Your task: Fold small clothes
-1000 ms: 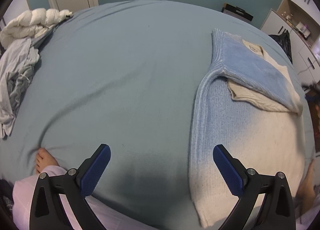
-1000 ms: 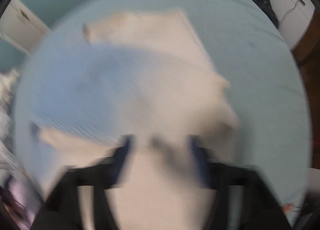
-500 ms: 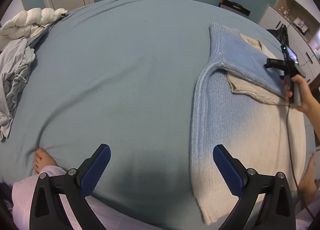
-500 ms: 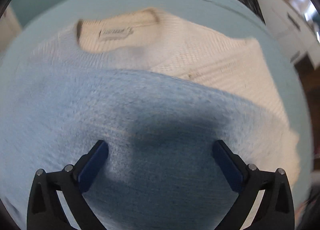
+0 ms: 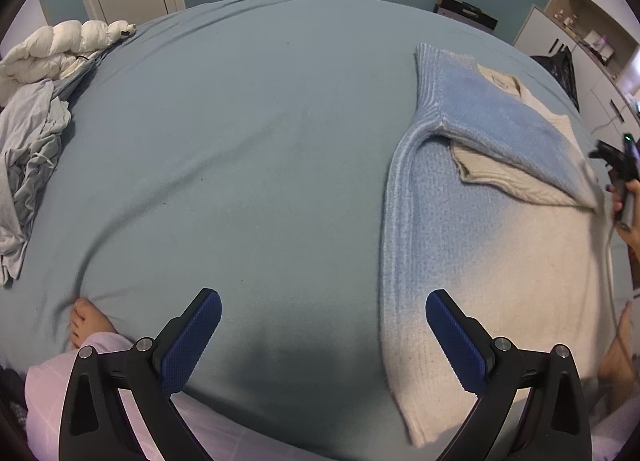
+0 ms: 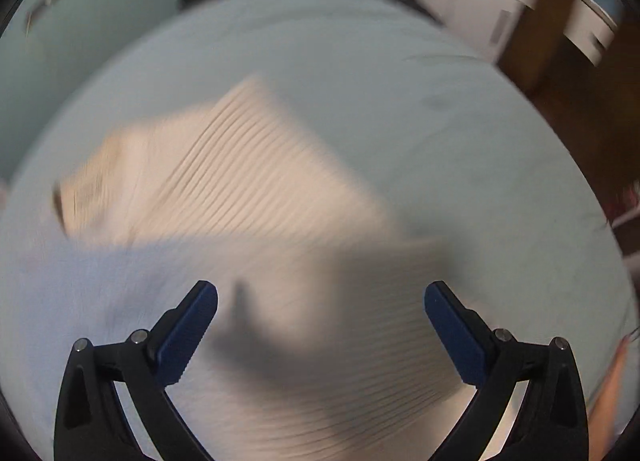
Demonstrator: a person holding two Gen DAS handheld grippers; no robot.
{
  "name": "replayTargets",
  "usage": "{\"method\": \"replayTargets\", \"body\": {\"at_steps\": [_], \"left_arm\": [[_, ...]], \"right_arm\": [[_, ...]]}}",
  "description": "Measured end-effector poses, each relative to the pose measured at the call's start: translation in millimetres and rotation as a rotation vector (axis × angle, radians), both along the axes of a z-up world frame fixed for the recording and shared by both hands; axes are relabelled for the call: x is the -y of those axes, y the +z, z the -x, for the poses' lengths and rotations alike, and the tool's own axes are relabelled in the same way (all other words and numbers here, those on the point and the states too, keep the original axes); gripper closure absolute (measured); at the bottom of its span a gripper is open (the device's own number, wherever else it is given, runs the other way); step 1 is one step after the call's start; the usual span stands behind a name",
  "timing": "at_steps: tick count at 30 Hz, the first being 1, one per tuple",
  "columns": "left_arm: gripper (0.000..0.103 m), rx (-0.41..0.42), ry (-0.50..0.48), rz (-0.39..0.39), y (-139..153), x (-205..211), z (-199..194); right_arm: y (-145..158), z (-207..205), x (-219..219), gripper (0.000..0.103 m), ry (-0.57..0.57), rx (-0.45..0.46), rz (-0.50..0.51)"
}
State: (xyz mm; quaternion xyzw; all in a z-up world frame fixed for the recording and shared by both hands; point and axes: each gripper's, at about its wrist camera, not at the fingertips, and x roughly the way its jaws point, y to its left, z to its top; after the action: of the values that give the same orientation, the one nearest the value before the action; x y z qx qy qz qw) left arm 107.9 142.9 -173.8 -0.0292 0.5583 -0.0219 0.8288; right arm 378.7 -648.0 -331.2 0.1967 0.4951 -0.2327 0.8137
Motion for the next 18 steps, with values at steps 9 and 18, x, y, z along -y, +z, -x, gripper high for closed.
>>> {"method": "replayTargets", "body": {"at_steps": [9, 18], "left_arm": [[0.0, -0.024, -0.008, -0.034, -11, 11, -5], [0.0, -0.028, -0.047, -0.054, -14, 24, -6]], "right_arm": [[-41, -1, 93, 0.045, 0.076, -0.008, -0.285], [-1, -7, 53, 0.097, 0.188, 0.08, 0.004]]}}
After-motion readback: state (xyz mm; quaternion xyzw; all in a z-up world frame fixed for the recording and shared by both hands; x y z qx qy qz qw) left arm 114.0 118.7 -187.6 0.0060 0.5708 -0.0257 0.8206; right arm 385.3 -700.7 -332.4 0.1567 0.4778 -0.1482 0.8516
